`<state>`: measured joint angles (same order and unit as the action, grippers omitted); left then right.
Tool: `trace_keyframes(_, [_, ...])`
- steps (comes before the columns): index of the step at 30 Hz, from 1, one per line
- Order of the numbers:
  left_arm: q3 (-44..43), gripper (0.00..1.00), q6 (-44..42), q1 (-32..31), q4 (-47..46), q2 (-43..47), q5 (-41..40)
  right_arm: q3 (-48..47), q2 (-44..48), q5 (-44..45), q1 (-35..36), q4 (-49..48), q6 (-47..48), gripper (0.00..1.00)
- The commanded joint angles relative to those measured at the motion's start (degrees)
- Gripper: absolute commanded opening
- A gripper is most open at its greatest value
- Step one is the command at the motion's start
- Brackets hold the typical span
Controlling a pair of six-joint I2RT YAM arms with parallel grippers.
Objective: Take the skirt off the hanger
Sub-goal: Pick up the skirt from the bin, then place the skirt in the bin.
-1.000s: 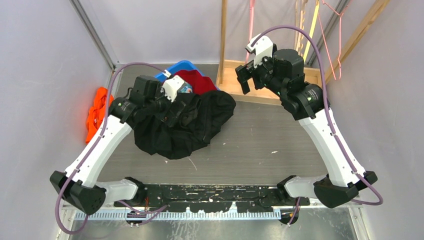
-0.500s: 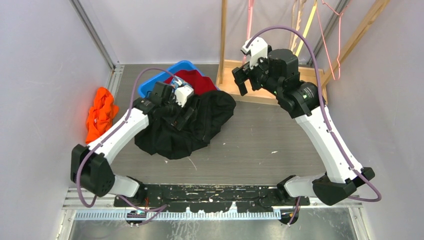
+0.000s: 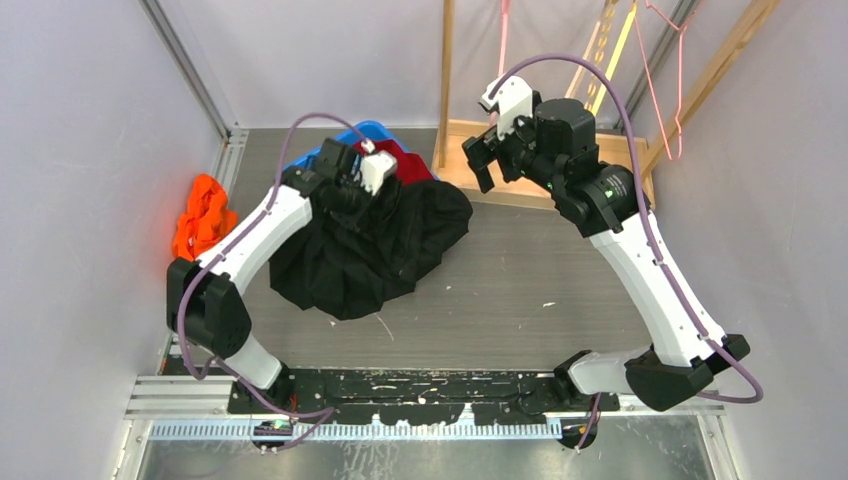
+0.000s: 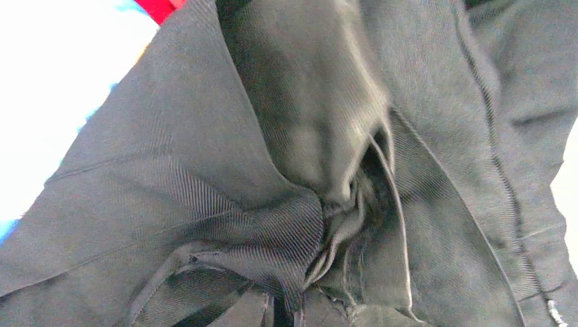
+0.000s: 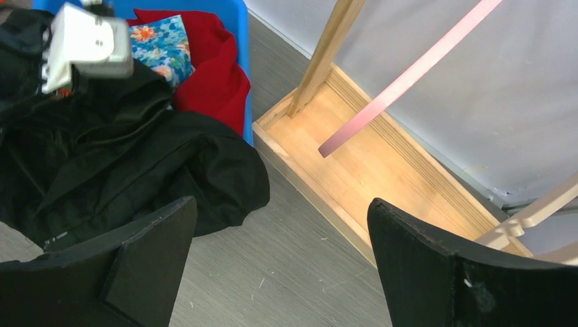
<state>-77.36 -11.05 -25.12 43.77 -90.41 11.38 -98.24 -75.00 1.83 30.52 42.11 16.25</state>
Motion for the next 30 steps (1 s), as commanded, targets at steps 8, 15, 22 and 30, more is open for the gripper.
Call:
trace_keyframes(8, [-36.4, 0.0, -6.0, 1.0, 9.8, 0.0, -16.3, 0.6, 1.0, -0.1, 1.7, -2.7, 1.1, 1.0])
trace_keyframes(15, [-48.7, 0.0, -6.9, 1.8, 9.0, -2.9, -19.7, 0.0, 0.2, 0.2, 2.0, -2.8, 1.4, 1.0])
trace_keyframes(22, [-56.2, 0.0, -6.9, 1.8, -2.1, -1.5, -20.6, -0.5, -1.3, 0.0, 2.7, -2.8, 1.5, 1.0])
trace_keyframes(30, [-56.7, 0.0, -9.1, 1.8, -4.9, -1.3, -23.5, -1.0, -2.2, -0.4, 3.0, -2.8, 1.6, 1.0])
